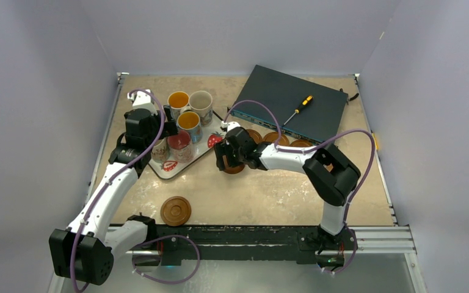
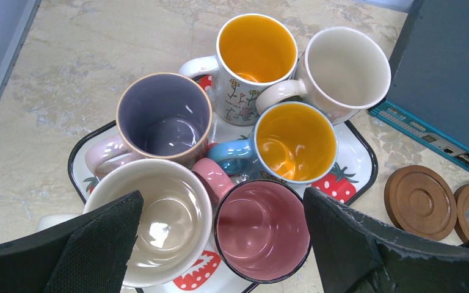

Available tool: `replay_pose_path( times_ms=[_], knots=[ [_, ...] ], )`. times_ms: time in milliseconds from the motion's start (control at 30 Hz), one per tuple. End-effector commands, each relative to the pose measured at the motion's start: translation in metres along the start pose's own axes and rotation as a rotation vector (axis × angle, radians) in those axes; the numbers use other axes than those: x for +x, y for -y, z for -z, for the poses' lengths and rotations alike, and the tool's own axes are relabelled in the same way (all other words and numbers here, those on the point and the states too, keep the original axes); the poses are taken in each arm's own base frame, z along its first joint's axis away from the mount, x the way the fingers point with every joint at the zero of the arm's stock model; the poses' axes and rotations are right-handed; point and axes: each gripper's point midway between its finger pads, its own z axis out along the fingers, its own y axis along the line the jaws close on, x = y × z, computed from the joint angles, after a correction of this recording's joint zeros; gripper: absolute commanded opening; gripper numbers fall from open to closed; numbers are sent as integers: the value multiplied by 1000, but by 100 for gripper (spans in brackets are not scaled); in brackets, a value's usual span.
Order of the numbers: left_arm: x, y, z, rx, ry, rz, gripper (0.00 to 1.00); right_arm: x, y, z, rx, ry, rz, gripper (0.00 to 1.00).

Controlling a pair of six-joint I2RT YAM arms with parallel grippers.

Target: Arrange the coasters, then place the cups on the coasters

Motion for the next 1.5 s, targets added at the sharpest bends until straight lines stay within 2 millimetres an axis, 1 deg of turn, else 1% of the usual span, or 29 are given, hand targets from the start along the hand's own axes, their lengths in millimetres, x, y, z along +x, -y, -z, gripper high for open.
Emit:
replay_pose_path(
  times_ms=[0, 33, 133, 200, 267, 367, 567, 667, 767, 867, 967, 1100, 1267, 1367, 1467],
  knots=[
    [-20, 4, 5, 12, 62, 11, 98, -41, -29, 30, -135, 97, 49, 85],
    [-20, 4, 5, 11, 62, 12, 98, -48, -35, 37, -165, 120, 63, 85],
    [-21, 3, 6, 9, 65, 12, 98, -60, -56, 58, -265, 164, 78, 86],
    [-21, 3, 7, 4, 68, 13, 98, -64, -70, 72, -324, 195, 93, 86],
    [-24, 0, 9, -8, 81, 18, 98, -62, -89, 82, -378, 215, 118, 87],
    [-28, -5, 14, -31, 105, 30, 98, -47, -123, 88, -445, 209, 173, 87],
    [-39, -17, 25, -86, 165, 58, 98, 8, -202, 79, -578, 128, 291, 85],
    [-43, -22, 30, -107, 190, 70, 98, 33, -235, 73, -625, 90, 339, 84],
    [-44, -23, 31, -112, 197, 72, 98, 48, -257, 67, -646, 73, 385, 83],
    [-43, -23, 31, -115, 194, 73, 98, 60, -270, 57, -646, 54, 434, 81],
    [-43, -24, 31, -117, 195, 74, 98, 71, -276, 46, -643, 32, 461, 79],
    [-44, -26, 32, -131, 197, 77, 98, 88, -276, 31, -639, -17, 474, 77],
    [-43, -27, 31, -139, 195, 83, 98, 109, -272, 20, -650, -87, 469, 77],
    [-43, -27, 31, -137, 192, 84, 98, 117, -270, 17, -647, -112, 458, 81],
    [-42, -26, 30, -137, 188, 85, 99, 129, -263, 16, -629, -168, 416, 81]
  ],
)
